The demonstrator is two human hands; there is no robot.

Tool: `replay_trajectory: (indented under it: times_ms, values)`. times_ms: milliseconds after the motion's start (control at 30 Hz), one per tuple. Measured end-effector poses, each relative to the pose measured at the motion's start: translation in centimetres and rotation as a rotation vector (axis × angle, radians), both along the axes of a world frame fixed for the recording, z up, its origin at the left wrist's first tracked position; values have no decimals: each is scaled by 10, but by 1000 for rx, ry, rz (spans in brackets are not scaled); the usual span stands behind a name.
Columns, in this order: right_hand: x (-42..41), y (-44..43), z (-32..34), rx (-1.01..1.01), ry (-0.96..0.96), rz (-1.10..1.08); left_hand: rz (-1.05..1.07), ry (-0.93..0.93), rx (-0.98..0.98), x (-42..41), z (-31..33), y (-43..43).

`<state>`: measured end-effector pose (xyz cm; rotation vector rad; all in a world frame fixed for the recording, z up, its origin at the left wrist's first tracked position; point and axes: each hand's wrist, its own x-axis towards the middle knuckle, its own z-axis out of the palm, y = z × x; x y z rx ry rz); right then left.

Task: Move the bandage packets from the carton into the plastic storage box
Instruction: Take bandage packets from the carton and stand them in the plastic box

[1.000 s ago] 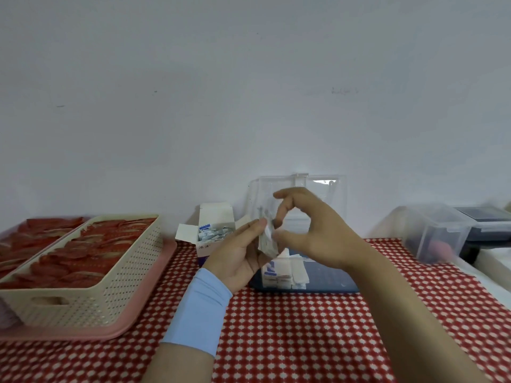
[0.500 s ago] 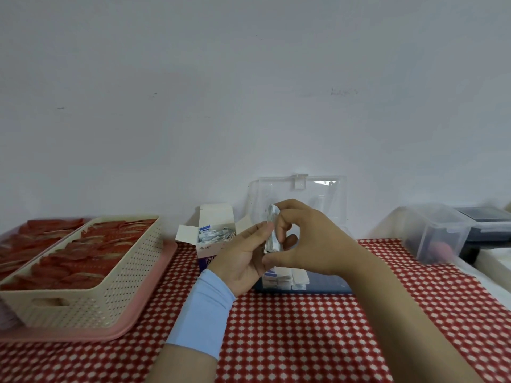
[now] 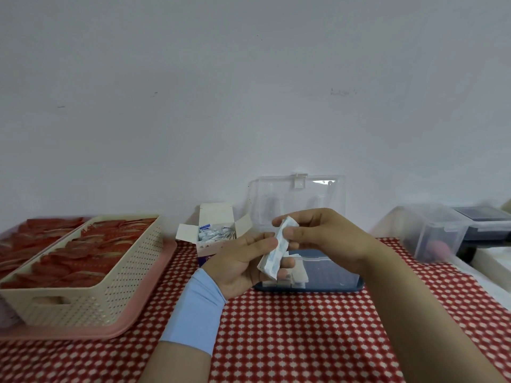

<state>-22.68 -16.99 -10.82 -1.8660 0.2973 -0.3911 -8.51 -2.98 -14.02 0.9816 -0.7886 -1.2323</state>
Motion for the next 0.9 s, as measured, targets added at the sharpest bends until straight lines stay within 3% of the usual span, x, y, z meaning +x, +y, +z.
replay_trajectory:
  times_ms: [167,300,367,467,667,900]
  values:
    - [-1,-2,1,-61,9,-73,61,-124,81,-1,7,-5]
    - [-1,-3,1,-80,-16,-175,291,-747,182,1,20,-6]
    - [0,0,1,-48,-33,-190,344,-904,199,-3,24,-7]
    - [2,1,2,-6,-68,-223,408,-900,202,-10,24,-11]
    - [3,-11,8,326,-21,-157,486,-674,183,-15,34,-25]
    - [7,-31,16,263,59,-170,426,-664,216,-18,37,-43]
